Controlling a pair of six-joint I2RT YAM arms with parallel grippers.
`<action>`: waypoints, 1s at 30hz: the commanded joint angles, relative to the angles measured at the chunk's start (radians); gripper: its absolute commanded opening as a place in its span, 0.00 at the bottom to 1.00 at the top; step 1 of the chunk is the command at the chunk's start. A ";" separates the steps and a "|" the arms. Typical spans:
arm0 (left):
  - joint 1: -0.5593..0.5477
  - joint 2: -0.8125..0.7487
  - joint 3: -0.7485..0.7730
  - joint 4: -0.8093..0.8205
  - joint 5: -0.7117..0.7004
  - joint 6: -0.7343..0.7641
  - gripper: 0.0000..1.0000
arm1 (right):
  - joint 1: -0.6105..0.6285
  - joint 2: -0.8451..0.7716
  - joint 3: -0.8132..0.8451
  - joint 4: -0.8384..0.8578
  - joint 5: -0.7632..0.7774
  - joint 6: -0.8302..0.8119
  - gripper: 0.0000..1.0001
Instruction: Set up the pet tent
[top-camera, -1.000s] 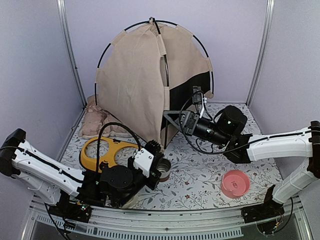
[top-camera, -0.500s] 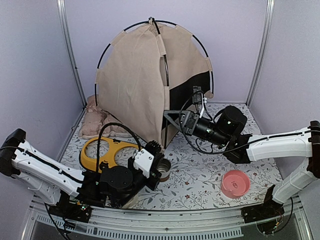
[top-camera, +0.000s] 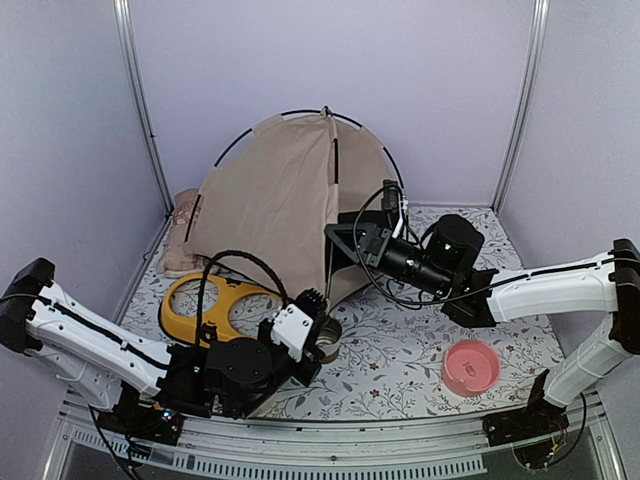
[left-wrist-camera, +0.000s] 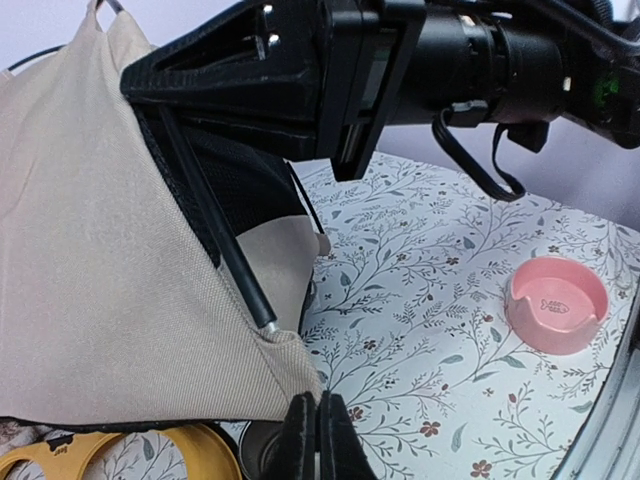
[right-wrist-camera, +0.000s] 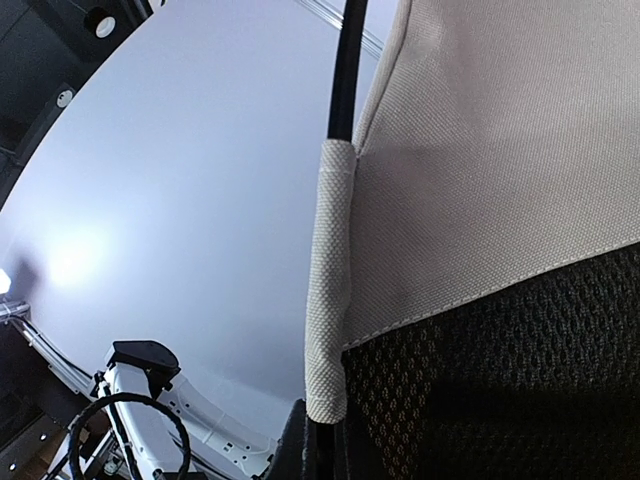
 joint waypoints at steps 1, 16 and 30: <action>-0.048 -0.009 -0.015 -0.035 0.060 -0.024 0.00 | -0.027 -0.014 -0.019 0.072 0.108 0.017 0.00; -0.039 -0.024 -0.017 -0.035 0.058 -0.027 0.00 | -0.028 -0.023 -0.064 0.059 0.114 0.026 0.00; -0.020 -0.033 -0.025 -0.044 0.079 -0.033 0.00 | -0.027 -0.026 -0.068 0.031 0.061 0.019 0.00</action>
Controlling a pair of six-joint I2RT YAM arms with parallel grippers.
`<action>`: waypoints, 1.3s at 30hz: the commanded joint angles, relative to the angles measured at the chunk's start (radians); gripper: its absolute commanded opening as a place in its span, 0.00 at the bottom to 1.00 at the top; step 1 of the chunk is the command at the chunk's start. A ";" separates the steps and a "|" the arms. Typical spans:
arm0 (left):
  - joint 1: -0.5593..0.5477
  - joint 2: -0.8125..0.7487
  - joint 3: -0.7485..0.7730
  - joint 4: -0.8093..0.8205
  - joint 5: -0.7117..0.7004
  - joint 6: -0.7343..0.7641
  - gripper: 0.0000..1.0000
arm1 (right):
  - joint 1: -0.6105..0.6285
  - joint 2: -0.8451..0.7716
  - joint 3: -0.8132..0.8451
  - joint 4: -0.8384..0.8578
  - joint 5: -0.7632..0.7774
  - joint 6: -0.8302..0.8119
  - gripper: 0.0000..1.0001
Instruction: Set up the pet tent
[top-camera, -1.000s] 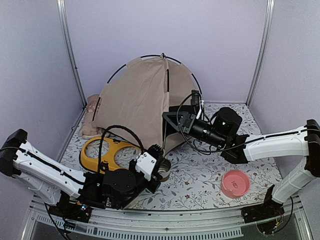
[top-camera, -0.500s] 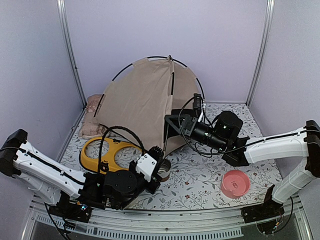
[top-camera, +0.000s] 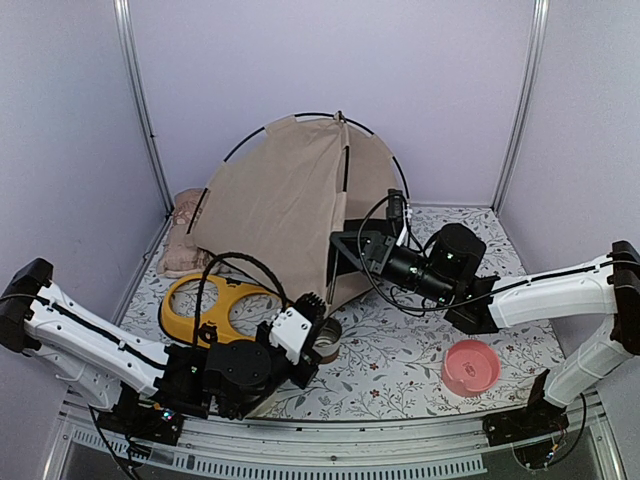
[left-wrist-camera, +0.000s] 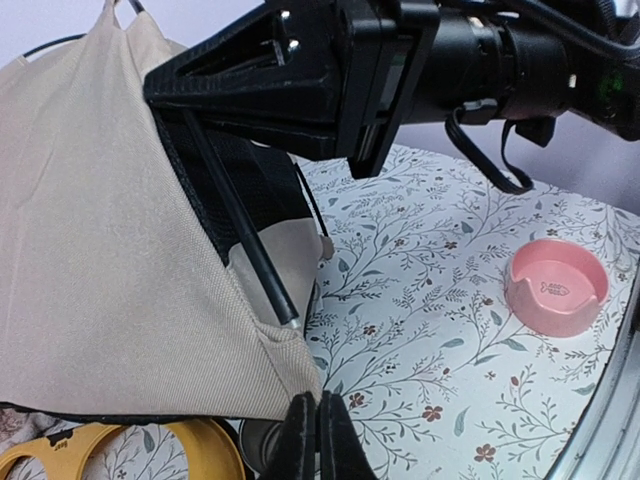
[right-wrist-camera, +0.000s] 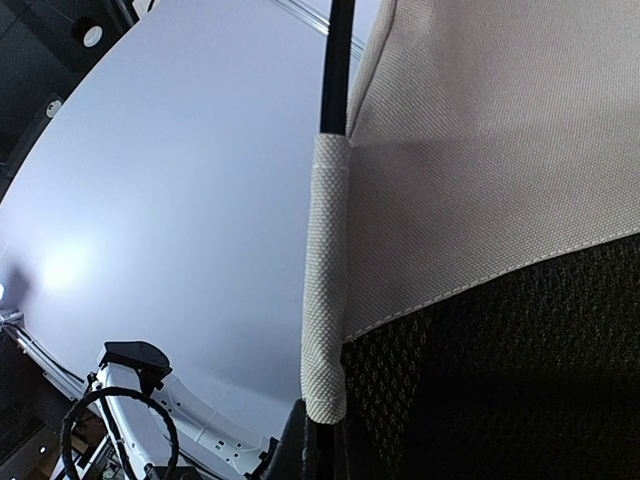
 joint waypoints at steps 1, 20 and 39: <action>-0.017 -0.018 -0.009 -0.009 0.069 -0.018 0.00 | -0.026 -0.020 -0.005 -0.005 0.021 -0.001 0.00; 0.003 -0.032 -0.009 0.011 0.093 0.010 0.00 | -0.006 0.007 -0.039 -0.015 -0.004 0.041 0.00; -0.007 -0.049 -0.038 -0.010 0.153 0.030 0.00 | -0.012 0.035 0.047 -0.058 -0.013 0.006 0.00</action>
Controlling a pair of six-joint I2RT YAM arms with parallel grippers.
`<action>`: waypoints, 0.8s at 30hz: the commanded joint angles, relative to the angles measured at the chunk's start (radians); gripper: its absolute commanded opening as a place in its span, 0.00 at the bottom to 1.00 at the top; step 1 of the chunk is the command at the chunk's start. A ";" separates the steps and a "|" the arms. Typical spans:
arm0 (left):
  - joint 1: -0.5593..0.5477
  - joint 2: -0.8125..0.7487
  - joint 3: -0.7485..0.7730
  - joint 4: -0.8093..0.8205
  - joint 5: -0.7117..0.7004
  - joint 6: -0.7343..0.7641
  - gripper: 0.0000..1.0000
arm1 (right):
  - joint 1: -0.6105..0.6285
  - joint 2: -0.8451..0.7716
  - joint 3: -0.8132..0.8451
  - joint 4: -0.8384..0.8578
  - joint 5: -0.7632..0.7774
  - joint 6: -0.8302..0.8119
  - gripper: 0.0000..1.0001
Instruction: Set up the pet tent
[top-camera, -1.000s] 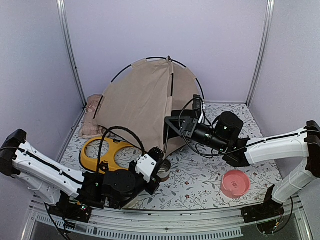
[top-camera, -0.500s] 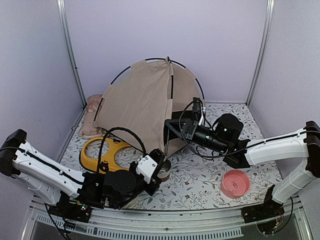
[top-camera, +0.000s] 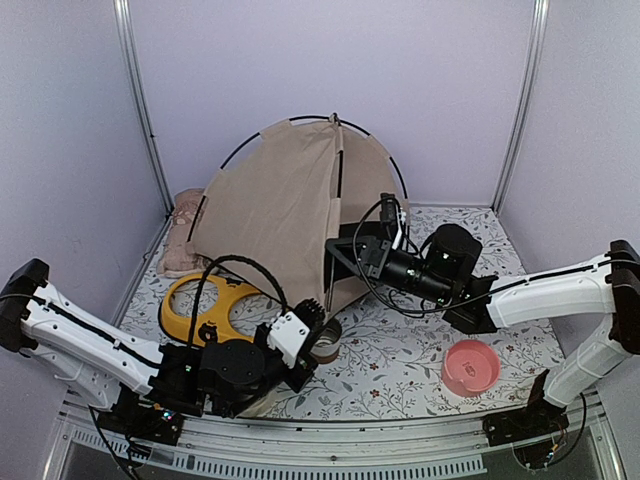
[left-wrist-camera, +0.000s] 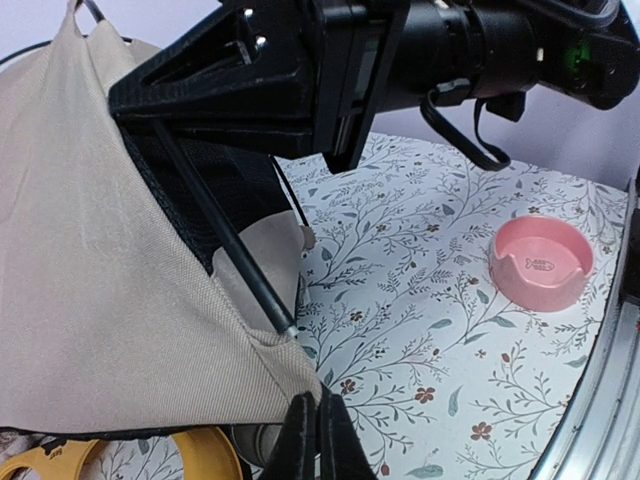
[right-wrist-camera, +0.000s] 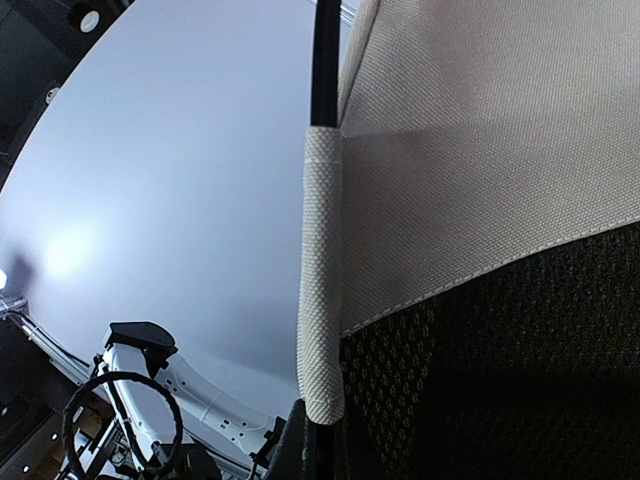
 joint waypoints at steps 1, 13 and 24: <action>-0.016 -0.015 -0.003 0.008 0.080 0.012 0.00 | -0.015 0.034 0.053 -0.036 0.038 -0.015 0.00; -0.018 -0.015 0.002 0.017 0.078 0.028 0.00 | -0.014 0.048 0.059 -0.057 0.026 -0.028 0.00; -0.015 -0.041 -0.007 0.046 0.043 0.021 0.00 | -0.017 0.043 0.032 -0.061 0.022 -0.025 0.00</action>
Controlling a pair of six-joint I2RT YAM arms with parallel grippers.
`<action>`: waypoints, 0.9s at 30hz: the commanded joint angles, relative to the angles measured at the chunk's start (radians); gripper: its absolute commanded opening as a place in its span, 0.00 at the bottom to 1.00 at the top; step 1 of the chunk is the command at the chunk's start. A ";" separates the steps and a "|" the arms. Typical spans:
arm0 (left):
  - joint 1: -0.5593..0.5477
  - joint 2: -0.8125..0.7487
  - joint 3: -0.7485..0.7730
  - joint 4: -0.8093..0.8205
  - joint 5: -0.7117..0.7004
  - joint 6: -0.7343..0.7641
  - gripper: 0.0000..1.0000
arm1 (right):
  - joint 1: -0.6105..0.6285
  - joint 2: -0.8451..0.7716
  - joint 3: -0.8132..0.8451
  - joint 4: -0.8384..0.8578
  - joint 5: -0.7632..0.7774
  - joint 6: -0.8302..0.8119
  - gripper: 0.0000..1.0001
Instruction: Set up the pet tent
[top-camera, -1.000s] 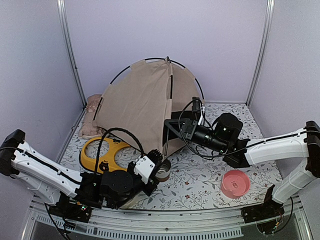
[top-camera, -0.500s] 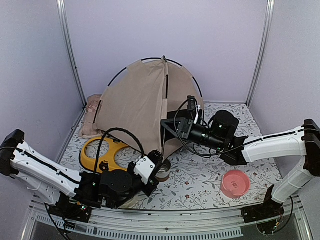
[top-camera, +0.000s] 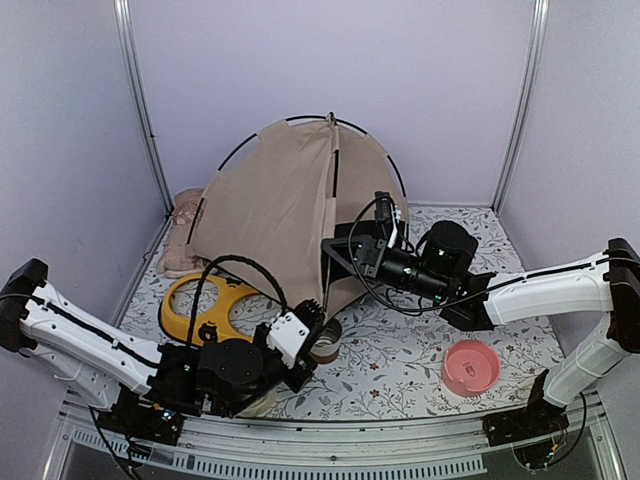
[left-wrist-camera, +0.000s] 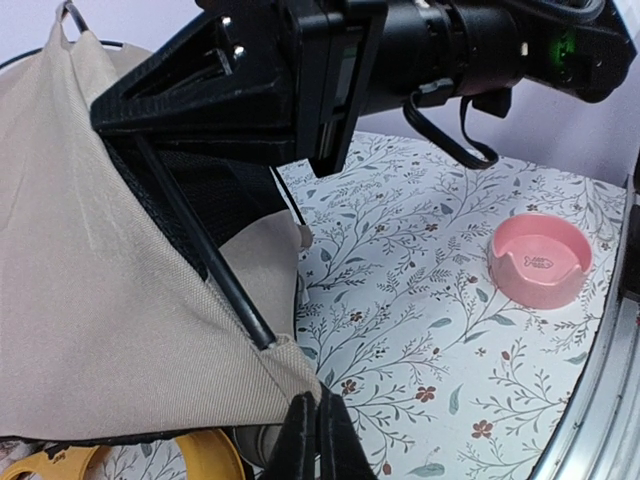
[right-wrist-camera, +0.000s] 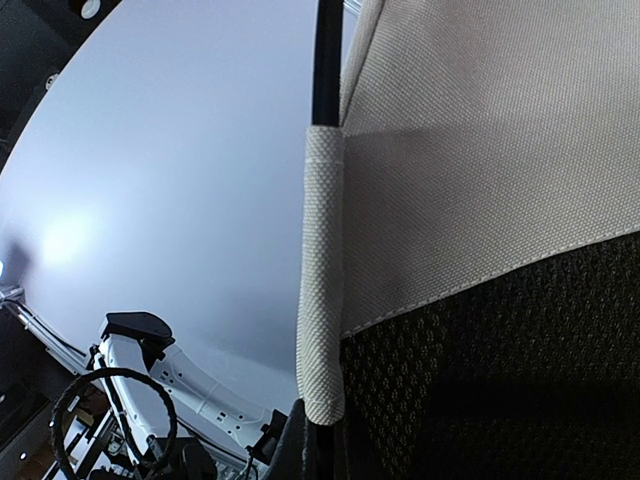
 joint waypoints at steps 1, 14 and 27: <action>-0.015 -0.038 -0.005 0.048 0.033 0.001 0.00 | -0.016 0.017 -0.011 -0.030 0.056 -0.002 0.00; -0.006 -0.043 -0.008 0.051 0.008 -0.014 0.00 | -0.019 -0.003 -0.049 -0.028 0.069 0.009 0.00; -0.003 -0.034 -0.004 0.032 0.009 -0.028 0.00 | -0.037 -0.016 -0.051 -0.026 0.050 0.021 0.00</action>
